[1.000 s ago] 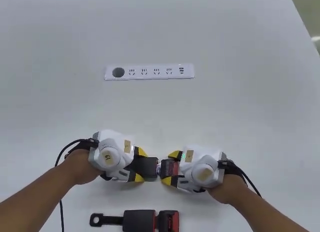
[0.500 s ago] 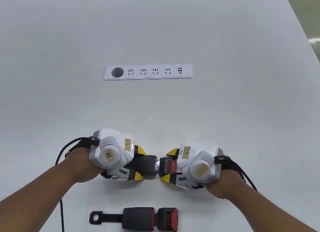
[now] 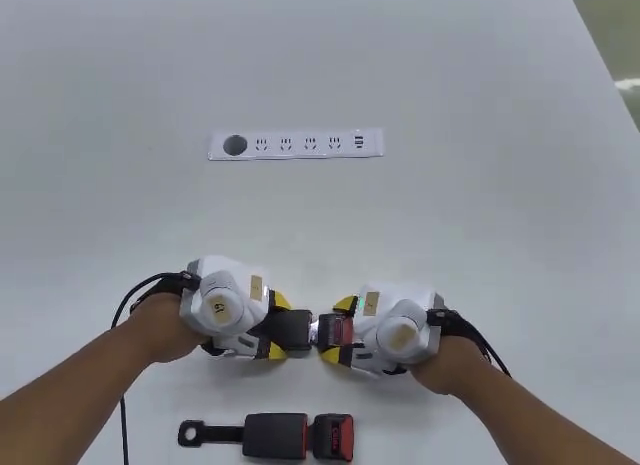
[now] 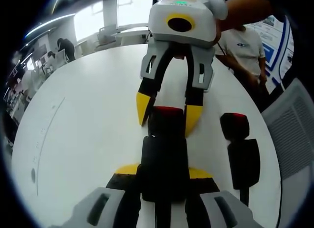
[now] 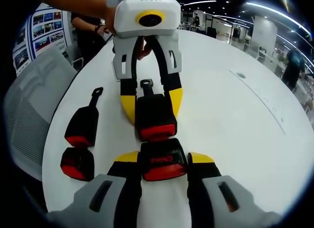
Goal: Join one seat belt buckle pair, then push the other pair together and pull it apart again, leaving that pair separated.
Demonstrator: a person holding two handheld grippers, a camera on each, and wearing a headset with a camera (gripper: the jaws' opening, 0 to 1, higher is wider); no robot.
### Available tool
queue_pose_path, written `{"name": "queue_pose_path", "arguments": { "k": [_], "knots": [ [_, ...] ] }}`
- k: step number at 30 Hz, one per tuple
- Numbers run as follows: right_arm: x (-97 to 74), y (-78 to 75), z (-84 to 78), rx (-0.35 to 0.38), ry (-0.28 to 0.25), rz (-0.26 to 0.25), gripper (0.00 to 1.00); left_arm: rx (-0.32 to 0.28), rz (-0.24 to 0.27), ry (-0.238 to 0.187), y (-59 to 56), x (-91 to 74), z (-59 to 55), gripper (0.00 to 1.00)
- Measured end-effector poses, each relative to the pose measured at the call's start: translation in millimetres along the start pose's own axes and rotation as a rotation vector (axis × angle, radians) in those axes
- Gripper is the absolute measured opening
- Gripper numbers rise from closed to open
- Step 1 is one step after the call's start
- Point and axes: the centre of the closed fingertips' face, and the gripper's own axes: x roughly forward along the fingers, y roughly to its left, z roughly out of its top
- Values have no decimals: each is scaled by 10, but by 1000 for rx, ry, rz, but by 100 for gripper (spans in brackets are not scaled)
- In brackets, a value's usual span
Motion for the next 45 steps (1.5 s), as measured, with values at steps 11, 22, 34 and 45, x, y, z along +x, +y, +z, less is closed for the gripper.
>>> {"name": "queue_pose_path", "arguments": {
  "k": [11, 22, 34, 45],
  "knots": [
    [-22, -3, -6, -3, 9, 0, 34, -3, 3, 6, -4, -8, 8, 34],
    [-117, -40, -88, -3, 22, 0, 34, 0, 3, 18, 10, -26, -4, 34],
    [-202, -70, -167, -5, 10, 9, 34, -12, 13, 15, 10, -17, 5, 35],
    [-472, -104, -409, 3, 10, 8, 34, -8, 7, 30, 12, -17, -13, 35]
  ]
}}
